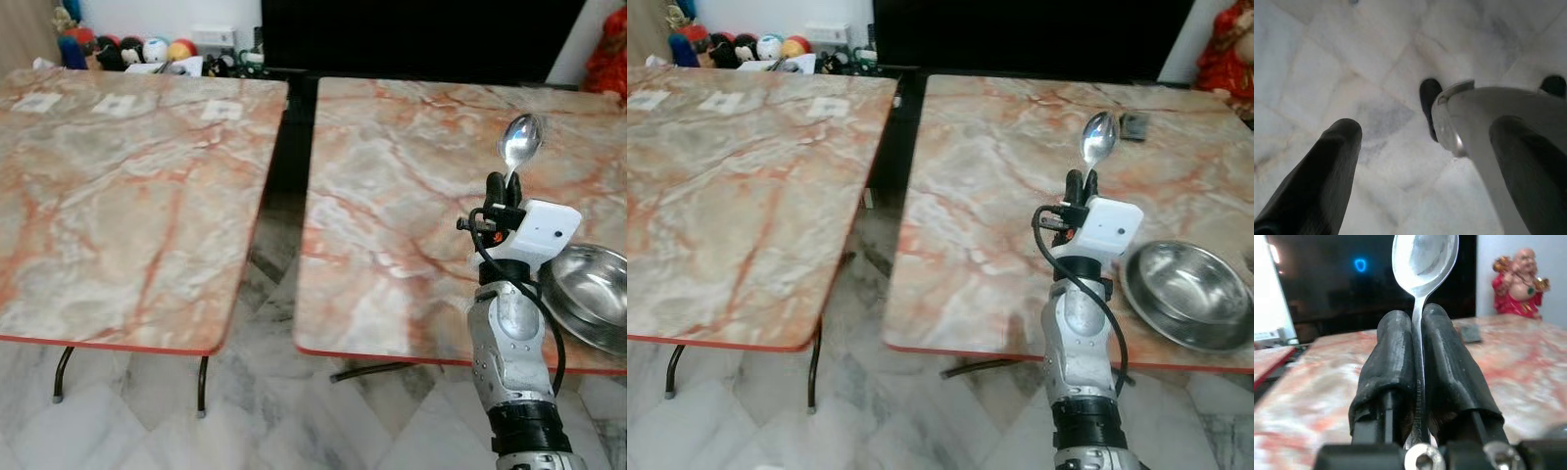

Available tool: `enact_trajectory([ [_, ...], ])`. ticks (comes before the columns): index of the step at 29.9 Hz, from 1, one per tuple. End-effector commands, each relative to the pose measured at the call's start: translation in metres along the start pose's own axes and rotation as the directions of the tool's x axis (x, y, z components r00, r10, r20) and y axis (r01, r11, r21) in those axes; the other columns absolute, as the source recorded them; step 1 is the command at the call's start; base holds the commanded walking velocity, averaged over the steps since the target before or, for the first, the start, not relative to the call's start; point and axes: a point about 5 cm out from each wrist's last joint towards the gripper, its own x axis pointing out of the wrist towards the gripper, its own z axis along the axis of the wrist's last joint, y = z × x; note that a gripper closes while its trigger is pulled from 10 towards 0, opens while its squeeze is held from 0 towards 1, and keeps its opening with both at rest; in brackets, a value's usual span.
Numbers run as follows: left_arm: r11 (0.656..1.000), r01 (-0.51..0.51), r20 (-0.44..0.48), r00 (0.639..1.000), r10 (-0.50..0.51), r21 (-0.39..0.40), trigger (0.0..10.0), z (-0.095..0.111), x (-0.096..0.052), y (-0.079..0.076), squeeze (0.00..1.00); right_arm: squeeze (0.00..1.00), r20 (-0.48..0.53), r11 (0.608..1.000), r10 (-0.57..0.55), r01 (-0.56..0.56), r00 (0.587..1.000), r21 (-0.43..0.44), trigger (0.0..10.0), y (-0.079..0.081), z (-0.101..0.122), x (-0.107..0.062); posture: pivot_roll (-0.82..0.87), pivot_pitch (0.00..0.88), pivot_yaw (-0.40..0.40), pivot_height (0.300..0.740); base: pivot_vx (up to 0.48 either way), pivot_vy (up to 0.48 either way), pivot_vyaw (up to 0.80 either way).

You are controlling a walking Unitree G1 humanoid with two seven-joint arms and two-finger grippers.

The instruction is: Setting the table

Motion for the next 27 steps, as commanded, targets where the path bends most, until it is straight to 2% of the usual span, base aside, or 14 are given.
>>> enact_trajectory([
  [1,1.000,0.031,-0.059,0.998,-0.031,-0.003,10.0,-0.017,-0.003,-0.008,0.00,0.00,0.008,1.000,-0.019,0.019,1.000,0.000,10.0,-0.004,0.003,0.000,0.03,0.150,-0.012,0.740,0.000,-0.450,0.00],
  [4,0.999,0.034,-0.057,0.998,-0.034,0.002,10.0,-0.011,0.000,-0.015,0.00,0.00,0.010,1.000,-0.020,0.020,1.000,0.001,10.0,-0.004,0.004,0.001,0.03,0.150,-0.012,0.740,0.000,-0.449,0.00],
  [12,0.998,0.062,-0.061,0.996,-0.062,0.009,10.0,-0.003,0.006,-0.050,0.00,0.00,0.016,1.000,-0.024,0.024,1.000,-0.001,10.0,-0.005,0.006,0.004,0.02,0.147,-0.011,0.740,0.000,-0.449,0.00],
  [17,0.998,0.070,-0.058,0.996,-0.069,0.010,10.0,0.003,0.007,-0.060,0.00,0.00,0.012,1.000,-0.029,0.029,1.000,-0.004,10.0,-0.007,0.005,0.004,0.02,0.145,-0.011,0.740,0.000,-0.450,0.00],
  [24,0.998,0.068,-0.047,0.997,-0.067,0.011,10.0,0.013,0.010,-0.063,0.00,0.00,0.004,0.999,-0.037,0.037,0.999,-0.007,10.0,-0.008,0.004,0.004,0.02,0.147,-0.012,0.740,0.000,-0.450,0.00],
  [27,0.999,0.054,-0.039,0.998,-0.054,0.000,10.0,0.015,0.011,-0.053,0.00,0.00,-0.012,0.999,-0.052,0.052,0.999,-0.010,10.0,-0.010,0.001,0.003,0.02,0.149,-0.013,0.740,0.000,-0.259,0.00],
])
